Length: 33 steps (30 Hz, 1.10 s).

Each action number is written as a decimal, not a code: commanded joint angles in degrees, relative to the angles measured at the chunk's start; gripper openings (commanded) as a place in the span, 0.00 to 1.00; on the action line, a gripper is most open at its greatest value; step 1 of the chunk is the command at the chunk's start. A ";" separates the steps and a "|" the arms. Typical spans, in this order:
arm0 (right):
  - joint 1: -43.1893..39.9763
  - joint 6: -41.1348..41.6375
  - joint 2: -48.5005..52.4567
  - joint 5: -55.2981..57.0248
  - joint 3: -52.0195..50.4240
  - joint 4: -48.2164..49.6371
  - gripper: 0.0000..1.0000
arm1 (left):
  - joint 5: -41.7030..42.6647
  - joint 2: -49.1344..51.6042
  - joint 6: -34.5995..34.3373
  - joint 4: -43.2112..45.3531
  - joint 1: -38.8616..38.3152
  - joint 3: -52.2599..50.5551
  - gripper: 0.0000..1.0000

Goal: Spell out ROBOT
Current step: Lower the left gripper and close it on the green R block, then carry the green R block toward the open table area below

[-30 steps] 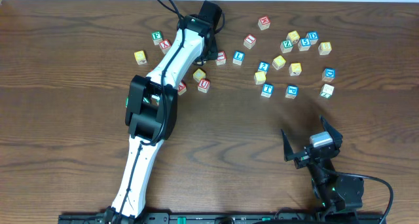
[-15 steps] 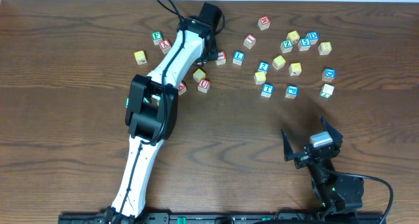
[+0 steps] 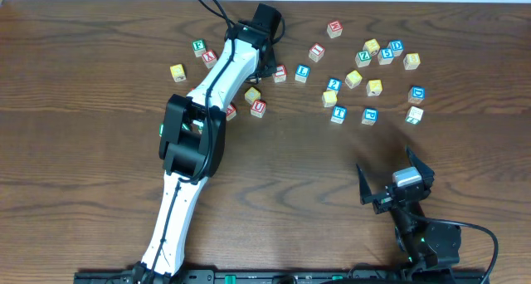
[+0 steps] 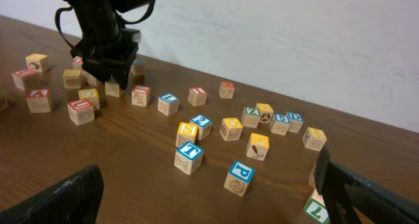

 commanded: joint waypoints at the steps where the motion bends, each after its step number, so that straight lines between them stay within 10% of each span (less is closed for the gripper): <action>1: -0.44 0.63 -0.33 -0.11 -0.07 -0.26 0.99 | -0.72 1.29 2.05 -0.35 0.17 -0.26 0.31; 22: -0.44 0.63 -0.33 -0.11 -0.07 -0.26 0.99 | -0.72 -16.85 6.45 -4.09 0.35 -0.09 0.13; 33: -0.44 0.63 -0.33 -0.11 -0.07 -0.26 0.99 | -0.72 -34.25 9.22 -35.41 -1.81 -0.92 0.07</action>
